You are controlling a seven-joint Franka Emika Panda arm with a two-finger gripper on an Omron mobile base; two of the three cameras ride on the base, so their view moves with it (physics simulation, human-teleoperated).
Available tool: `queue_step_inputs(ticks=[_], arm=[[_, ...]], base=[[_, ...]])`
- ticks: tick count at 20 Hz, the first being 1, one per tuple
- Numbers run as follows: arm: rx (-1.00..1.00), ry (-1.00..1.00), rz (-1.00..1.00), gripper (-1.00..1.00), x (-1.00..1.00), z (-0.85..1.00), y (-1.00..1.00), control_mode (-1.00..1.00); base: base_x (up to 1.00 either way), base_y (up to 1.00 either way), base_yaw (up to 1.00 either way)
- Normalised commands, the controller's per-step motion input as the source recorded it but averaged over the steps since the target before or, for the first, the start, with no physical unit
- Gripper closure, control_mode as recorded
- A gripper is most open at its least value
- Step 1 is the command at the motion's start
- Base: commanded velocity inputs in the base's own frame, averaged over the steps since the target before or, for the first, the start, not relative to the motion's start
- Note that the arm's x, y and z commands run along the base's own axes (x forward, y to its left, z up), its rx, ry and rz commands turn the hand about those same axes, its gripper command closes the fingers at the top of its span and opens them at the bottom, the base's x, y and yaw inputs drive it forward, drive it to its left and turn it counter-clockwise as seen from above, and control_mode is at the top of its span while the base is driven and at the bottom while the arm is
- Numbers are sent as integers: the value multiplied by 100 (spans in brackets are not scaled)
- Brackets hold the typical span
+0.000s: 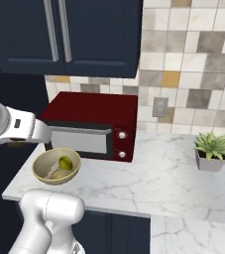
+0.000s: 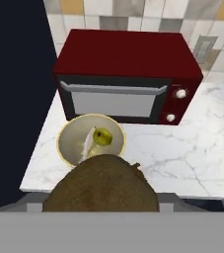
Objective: Take the pear, fish, and kiwi from the freezer and place them in the bowl on the counter.
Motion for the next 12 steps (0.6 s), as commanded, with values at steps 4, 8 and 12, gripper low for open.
queue_step_inputs(ticks=[4,8,12], arm=[[0,18,1,100,13,-38,0,-100],[0,26,3,100,15,-45,3,-100],[0,22,1,100,23,-43,9,-100]], base=[[0,0,0],[0,0,0],[0,0,0]])
